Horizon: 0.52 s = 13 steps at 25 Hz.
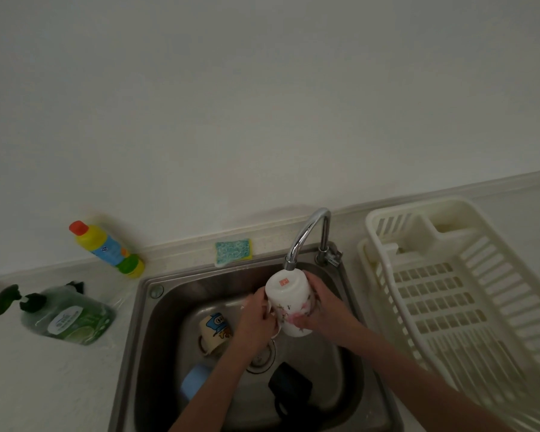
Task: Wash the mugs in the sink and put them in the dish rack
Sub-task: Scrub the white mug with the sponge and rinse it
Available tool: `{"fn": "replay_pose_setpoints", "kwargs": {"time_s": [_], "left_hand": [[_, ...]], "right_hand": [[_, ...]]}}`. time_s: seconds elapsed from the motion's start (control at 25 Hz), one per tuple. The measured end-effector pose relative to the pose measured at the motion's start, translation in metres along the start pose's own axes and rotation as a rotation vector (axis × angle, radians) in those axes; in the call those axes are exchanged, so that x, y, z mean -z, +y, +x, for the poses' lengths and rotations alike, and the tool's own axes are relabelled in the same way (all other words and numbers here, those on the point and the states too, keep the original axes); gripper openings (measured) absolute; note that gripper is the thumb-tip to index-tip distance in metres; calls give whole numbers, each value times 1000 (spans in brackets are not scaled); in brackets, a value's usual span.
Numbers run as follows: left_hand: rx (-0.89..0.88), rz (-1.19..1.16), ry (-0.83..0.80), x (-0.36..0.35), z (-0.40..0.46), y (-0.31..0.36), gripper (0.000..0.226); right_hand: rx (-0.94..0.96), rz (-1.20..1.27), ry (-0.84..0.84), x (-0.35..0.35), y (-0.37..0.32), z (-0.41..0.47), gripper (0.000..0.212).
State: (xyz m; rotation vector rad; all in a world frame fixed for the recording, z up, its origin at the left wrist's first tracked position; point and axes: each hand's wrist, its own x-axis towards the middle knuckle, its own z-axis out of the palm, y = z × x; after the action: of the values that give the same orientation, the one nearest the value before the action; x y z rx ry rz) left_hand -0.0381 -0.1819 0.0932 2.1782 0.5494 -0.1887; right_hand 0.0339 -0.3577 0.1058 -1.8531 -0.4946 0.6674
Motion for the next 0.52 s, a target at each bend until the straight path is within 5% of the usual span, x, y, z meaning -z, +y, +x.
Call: {"fn": "replay_pose_setpoints", "kwargs": {"time_s": [0.52], "left_hand": [[-41, 32, -3, -10, -18, -5, 37]], "right_hand": [[6, -44, -51, -21, 34, -12, 89]]}}
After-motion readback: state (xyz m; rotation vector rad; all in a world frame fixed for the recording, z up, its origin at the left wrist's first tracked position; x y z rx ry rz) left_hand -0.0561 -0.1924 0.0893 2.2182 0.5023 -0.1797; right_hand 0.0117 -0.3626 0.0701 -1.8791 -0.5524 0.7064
